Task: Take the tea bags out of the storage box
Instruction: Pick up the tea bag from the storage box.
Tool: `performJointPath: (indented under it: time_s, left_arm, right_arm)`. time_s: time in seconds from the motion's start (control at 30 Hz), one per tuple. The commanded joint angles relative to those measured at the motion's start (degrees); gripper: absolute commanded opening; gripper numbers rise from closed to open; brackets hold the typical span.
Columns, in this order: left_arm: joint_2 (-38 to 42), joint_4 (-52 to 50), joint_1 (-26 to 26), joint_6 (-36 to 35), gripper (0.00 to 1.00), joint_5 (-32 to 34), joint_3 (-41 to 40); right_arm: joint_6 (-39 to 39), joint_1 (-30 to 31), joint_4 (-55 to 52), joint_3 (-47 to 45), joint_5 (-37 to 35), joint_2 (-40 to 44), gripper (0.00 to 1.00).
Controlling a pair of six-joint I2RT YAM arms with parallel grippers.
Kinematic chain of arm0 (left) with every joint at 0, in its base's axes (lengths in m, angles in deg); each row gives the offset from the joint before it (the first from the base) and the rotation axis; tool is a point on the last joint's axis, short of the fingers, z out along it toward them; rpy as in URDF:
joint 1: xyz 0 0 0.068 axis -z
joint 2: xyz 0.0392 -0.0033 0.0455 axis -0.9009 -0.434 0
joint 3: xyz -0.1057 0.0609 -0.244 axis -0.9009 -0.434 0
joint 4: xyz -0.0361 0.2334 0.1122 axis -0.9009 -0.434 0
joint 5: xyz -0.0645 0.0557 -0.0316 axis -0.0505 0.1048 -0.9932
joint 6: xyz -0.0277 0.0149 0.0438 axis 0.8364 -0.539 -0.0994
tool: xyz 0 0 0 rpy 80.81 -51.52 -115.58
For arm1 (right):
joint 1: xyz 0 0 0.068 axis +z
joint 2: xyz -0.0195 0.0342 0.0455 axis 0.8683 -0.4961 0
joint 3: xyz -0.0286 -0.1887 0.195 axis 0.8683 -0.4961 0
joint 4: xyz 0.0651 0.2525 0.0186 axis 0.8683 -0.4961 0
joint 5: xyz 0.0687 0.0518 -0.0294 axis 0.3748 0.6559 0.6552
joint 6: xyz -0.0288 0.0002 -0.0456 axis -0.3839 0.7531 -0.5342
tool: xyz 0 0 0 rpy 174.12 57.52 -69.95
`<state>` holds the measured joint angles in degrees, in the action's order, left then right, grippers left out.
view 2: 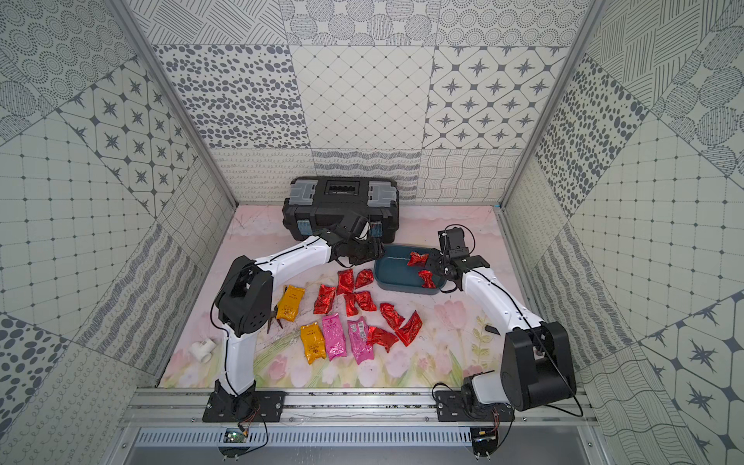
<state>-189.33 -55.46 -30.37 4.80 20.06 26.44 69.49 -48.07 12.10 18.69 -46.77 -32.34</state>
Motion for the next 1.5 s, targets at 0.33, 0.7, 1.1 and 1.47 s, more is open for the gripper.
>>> performJointPath:
  time_s: [0.33,0.7,1.1,1.47]
  left_arm:
    - [-10.4,-12.4,1.8,-6.3,0.49,8.4,13.6]
    - [-12.3,-11.0,2.2,-6.0,0.23,7.6,14.6]
    - [-11.4,-10.1,2.6,-6.9,0.04,9.8,14.8]
    - [-9.5,-9.8,5.4,-12.4,0.0,17.7,14.7]
  right_arm:
    - [0.5,-2.8,0.4,0.2,4.2,1.3,0.46]
    - [-0.2,-3.5,-3.1,2.2,4.8,-2.0,0.45]
    - [-7.7,-2.8,-15.2,11.1,5.8,-14.4,0.46]
    - [-18.3,-1.5,-18.2,15.7,0.8,-20.7,0.42]
